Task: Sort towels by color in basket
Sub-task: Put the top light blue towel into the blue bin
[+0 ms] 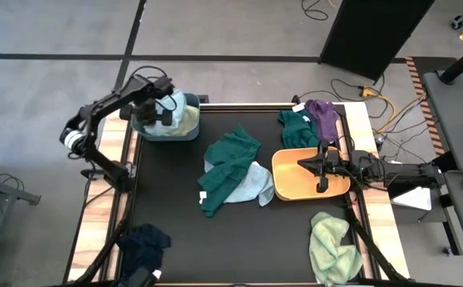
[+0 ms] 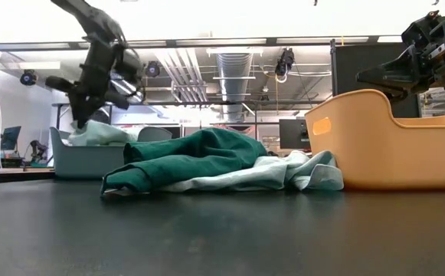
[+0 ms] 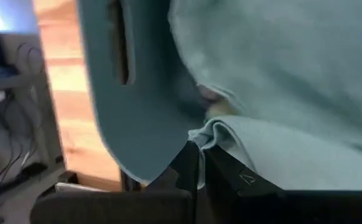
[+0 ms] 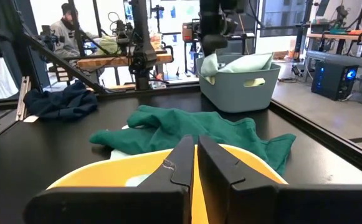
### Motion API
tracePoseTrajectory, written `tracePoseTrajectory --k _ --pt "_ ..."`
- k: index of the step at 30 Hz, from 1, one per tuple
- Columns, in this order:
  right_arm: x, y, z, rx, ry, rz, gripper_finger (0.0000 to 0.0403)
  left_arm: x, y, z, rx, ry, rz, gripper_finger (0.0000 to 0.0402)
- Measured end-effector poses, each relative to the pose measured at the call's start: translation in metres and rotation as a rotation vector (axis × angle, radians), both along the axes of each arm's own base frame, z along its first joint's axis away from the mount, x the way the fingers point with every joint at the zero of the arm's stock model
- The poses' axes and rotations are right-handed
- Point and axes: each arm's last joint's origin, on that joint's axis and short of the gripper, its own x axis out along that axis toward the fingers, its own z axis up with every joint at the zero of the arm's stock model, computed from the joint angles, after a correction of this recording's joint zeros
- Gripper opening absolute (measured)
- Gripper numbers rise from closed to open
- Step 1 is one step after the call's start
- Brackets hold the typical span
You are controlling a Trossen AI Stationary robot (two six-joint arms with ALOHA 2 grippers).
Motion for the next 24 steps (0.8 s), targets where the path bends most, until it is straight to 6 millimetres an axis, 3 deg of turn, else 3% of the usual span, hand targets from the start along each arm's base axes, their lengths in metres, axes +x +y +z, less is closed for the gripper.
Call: tracePoseTrajectory --k 8,24 --pt "0.000 0.000 0.000 0.000 0.000 0.000 0.0013 0.011 0.017 -0.017 -0.030 0.041 0.004 0.0000" --pt "0.000 0.000 0.000 0.000 0.000 0.000 0.0013 0.016 0.033 -0.054 -0.112 0.121 0.012 0.0000"
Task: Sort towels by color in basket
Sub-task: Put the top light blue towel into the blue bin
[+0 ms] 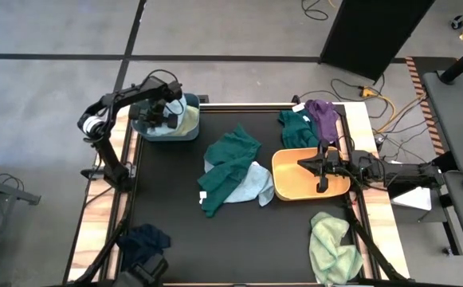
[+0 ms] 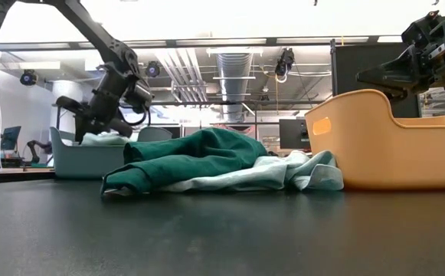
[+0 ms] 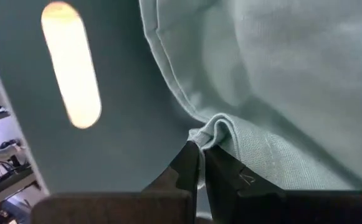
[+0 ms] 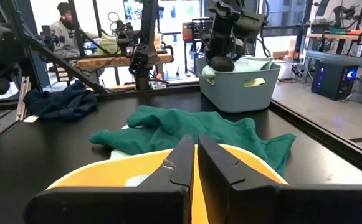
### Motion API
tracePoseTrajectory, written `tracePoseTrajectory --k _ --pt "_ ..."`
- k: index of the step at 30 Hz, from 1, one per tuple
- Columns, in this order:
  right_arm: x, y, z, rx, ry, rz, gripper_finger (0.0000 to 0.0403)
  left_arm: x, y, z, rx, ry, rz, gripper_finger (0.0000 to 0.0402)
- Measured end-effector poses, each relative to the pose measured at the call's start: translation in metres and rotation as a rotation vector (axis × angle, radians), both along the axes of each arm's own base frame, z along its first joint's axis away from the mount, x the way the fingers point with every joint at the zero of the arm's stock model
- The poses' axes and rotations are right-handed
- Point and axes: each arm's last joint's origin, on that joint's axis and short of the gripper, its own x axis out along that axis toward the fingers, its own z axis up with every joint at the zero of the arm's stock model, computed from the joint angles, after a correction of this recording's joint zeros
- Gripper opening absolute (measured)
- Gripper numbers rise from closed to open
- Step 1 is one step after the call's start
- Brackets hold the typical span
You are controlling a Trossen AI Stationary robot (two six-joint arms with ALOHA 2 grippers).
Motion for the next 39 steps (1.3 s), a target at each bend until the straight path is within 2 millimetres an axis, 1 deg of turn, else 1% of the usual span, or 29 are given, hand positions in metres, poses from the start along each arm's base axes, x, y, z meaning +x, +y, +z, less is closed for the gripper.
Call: tracePoseTrajectory --k 2,5,9,12,15,18,21,24,28,30,32,34,39 --pt "0.000 0.000 0.000 0.000 0.000 0.000 0.0013 0.000 0.001 -0.002 0.001 0.002 0.002 0.0004" --pt "0.000 0.000 0.000 0.000 0.000 0.000 0.0013 -0.002 0.004 -0.004 0.008 0.016 0.019 0.0021" --pt "0.000 0.000 0.000 0.000 0.000 0.000 0.0013 -0.005 0.003 -0.004 -0.003 0.027 0.026 0.0055" --pt "0.000 0.000 0.000 0.000 0.000 0.000 0.0013 -0.006 0.000 0.000 -0.054 0.038 0.017 0.0085" --pt "0.000 0.000 0.000 0.000 0.000 0.000 0.0013 -0.006 -0.002 0.013 -0.098 0.063 0.005 0.0116" --pt "0.000 0.000 0.000 0.000 0.000 0.000 0.0013 -0.006 -0.003 0.032 -0.120 0.081 0.010 0.0143" --pt "0.000 0.000 0.000 0.000 0.000 0.000 0.0013 -0.002 -0.001 0.050 -0.039 0.018 0.013 0.0163" --pt "0.000 0.000 0.000 0.000 0.000 0.000 0.0013 0.005 0.006 0.065 0.092 -0.077 -0.005 0.0172" --pt "0.000 0.000 0.000 0.000 0.000 0.000 0.0013 0.017 0.012 0.073 0.231 -0.195 -0.046 0.0171" --pt "0.000 0.000 0.000 0.000 0.000 0.000 0.0013 0.024 0.016 0.066 0.284 -0.264 -0.055 0.0168" --pt "0.000 0.000 0.000 0.000 0.000 0.000 0.0013 0.028 0.019 0.049 0.298 -0.320 -0.056 0.0164" --pt "0.000 0.000 0.000 0.000 0.000 0.000 0.0013 0.029 0.021 0.031 0.310 -0.332 -0.057 0.0160" --pt "0.000 0.000 0.000 0.000 0.000 0.000 0.0013 0.009 0.014 -0.008 0.254 -0.271 0.028 0.0156"
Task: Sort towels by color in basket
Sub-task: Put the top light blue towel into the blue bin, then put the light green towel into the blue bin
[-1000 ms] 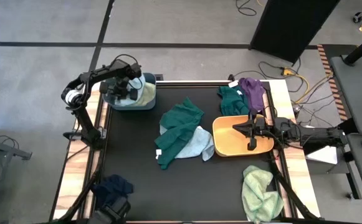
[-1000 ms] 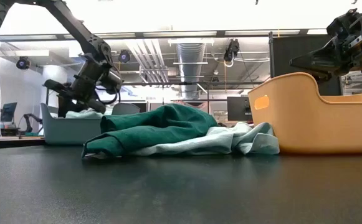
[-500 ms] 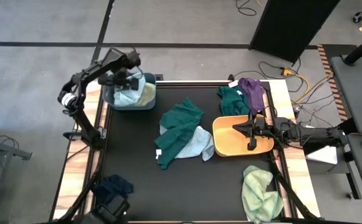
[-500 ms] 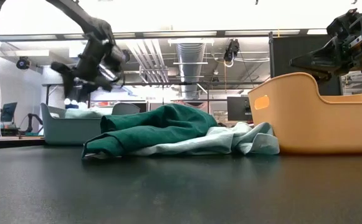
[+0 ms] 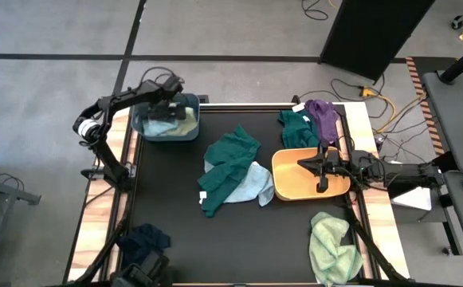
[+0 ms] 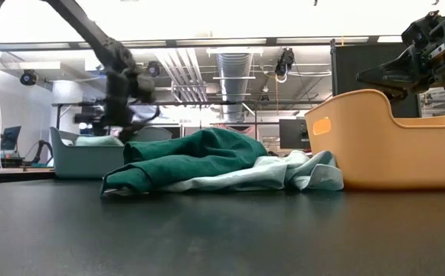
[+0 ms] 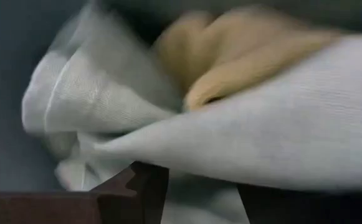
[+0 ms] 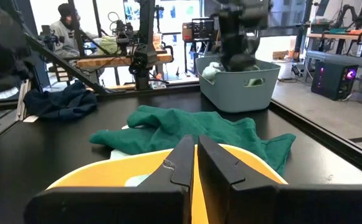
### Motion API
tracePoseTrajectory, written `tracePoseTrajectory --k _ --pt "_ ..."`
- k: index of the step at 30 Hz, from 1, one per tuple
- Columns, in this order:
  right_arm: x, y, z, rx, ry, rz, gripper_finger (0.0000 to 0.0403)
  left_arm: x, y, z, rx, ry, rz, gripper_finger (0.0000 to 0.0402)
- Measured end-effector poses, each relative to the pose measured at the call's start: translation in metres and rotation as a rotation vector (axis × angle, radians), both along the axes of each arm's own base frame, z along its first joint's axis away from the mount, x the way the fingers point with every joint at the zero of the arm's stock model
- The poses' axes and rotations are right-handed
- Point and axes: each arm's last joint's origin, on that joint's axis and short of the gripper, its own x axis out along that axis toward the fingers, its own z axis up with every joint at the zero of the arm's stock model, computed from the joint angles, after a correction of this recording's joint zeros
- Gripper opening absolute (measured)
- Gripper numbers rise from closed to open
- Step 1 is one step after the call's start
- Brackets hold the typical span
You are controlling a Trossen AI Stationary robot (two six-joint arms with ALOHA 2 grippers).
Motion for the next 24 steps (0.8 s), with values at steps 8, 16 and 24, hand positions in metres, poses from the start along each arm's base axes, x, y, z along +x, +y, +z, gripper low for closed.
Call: tracePoseTrajectory --k 8,16,24 --pt "0.000 0.000 0.000 0.000 0.000 0.000 0.0013 -0.018 -0.011 -0.017 -0.095 0.064 0.044 0.0155" --pt "0.000 0.000 0.000 0.000 0.000 0.000 0.0013 -0.007 -0.004 0.042 -0.059 0.140 -0.010 0.0155" --pt "0.000 0.000 0.000 0.000 0.000 0.000 0.0013 0.022 -0.017 0.103 0.052 0.107 -0.160 0.0155"
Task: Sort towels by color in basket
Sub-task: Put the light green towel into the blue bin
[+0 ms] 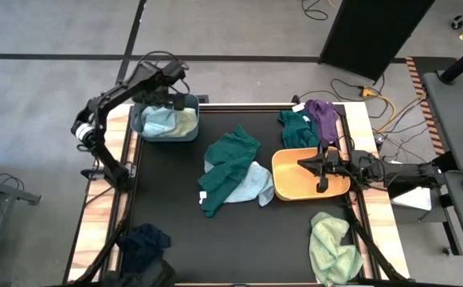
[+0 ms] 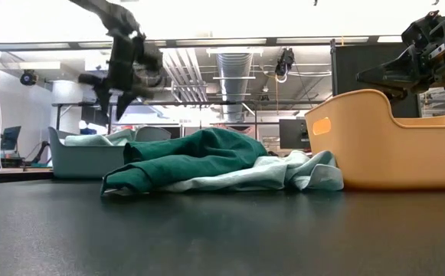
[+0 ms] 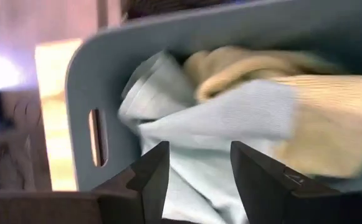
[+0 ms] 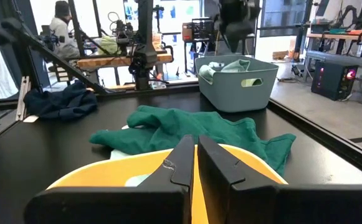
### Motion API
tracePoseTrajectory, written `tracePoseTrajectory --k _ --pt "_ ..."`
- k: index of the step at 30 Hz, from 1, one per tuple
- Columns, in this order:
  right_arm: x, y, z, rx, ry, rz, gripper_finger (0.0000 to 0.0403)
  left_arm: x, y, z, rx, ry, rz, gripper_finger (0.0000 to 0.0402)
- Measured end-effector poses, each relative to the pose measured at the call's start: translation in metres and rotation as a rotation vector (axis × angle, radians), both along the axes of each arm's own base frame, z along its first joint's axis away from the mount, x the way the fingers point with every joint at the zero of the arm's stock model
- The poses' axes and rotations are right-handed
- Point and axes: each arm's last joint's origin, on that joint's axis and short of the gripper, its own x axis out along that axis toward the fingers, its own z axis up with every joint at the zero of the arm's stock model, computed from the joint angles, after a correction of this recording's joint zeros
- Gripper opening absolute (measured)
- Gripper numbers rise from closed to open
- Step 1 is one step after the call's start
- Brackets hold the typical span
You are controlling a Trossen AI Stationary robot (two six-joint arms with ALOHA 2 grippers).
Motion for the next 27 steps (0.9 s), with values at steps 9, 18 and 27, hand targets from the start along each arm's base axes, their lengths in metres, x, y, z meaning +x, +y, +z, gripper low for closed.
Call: tracePoseTrajectory --k 9,18,27 --pt "0.000 0.000 0.000 0.000 0.000 0.000 0.0013 0.040 -0.113 0.049 0.122 -0.167 -0.409 0.0155" --pt "0.000 0.000 0.000 0.000 0.000 0.000 0.0013 0.058 -0.278 0.078 0.362 -0.411 -0.867 0.0155" --pt "0.000 0.000 0.000 0.000 0.000 0.000 0.0013 0.067 -0.394 0.027 0.548 -0.443 -1.143 0.0155"
